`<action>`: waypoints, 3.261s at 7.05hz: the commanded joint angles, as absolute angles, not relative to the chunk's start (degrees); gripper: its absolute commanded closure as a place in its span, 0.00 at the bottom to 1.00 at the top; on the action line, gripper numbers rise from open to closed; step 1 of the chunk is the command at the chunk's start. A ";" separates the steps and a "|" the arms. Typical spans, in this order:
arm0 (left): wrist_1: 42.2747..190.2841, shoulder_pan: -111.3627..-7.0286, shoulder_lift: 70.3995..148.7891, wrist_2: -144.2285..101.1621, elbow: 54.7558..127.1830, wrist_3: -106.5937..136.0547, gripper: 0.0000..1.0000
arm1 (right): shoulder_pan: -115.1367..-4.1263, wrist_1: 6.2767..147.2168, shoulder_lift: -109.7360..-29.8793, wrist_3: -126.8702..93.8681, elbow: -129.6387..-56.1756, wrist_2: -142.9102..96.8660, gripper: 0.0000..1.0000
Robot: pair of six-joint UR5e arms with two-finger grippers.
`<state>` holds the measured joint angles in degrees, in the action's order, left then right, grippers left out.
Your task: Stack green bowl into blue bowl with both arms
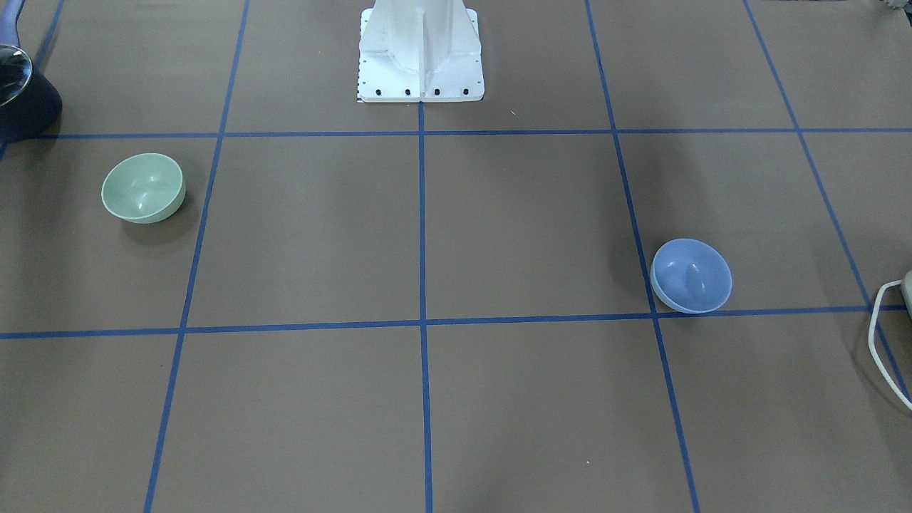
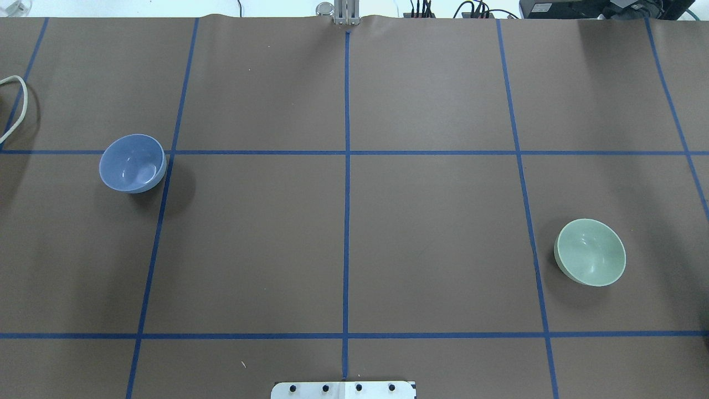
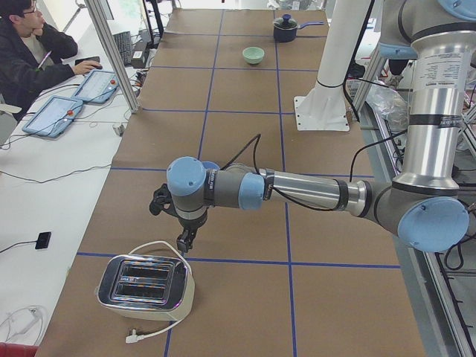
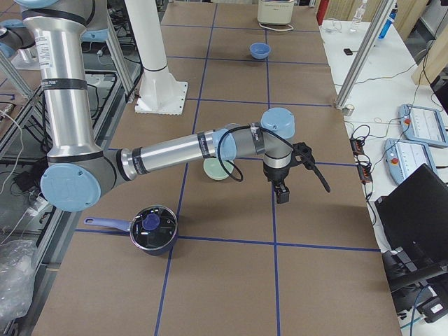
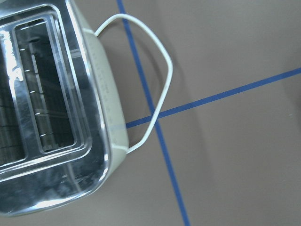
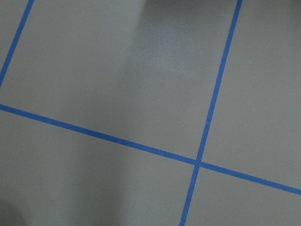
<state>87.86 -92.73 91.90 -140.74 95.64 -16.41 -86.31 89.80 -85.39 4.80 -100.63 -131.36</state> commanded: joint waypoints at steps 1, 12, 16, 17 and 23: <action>92.78 -92.64 92.02 -145.28 96.15 -12.95 0.01 | -86.22 86.75 -86.14 4.75 -99.67 -133.67 0.00; 114.08 -57.92 102.81 -125.77 87.82 38.14 0.26 | -80.60 86.48 -84.20 2.29 -99.93 -134.38 0.00; 114.17 -56.87 103.62 -125.77 85.52 38.14 0.80 | -80.25 86.48 -84.20 2.29 -99.76 -134.38 0.00; 114.17 -56.87 103.80 -125.77 85.60 38.23 0.89 | -80.16 86.57 -84.20 2.29 -99.67 -134.38 0.00; 97.95 -47.61 121.50 -123.61 95.45 64.00 1.00 | -80.16 86.22 -84.20 2.20 -99.58 -134.38 0.00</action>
